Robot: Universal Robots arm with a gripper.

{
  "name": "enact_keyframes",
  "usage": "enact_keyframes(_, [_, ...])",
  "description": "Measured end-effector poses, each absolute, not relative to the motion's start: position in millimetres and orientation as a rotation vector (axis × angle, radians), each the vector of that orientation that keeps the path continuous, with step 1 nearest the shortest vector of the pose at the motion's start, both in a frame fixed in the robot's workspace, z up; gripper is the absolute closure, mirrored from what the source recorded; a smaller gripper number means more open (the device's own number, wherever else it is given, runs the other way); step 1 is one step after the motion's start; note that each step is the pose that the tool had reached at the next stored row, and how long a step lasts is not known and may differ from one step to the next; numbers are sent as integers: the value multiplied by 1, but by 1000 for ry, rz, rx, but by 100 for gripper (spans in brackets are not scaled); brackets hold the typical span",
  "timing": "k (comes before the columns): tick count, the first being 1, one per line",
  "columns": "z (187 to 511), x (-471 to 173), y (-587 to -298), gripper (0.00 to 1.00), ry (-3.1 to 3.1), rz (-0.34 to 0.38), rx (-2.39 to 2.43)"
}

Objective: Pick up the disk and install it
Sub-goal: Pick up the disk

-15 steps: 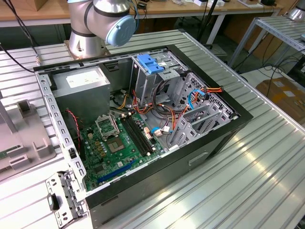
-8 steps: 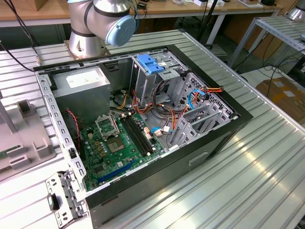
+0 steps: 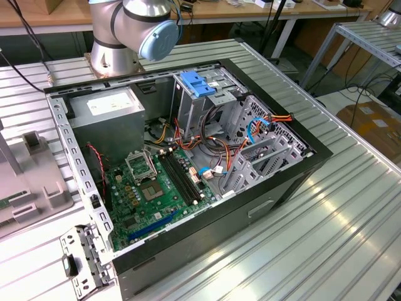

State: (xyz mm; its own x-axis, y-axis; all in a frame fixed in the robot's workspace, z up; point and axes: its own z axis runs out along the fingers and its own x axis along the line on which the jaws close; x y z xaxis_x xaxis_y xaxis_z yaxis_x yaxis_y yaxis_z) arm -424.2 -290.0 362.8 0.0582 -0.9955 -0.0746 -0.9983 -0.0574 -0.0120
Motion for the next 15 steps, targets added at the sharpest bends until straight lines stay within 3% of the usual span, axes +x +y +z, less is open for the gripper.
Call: enact_keyframes(15, [381, -424, -290, 64, 2114, 71, -2241])
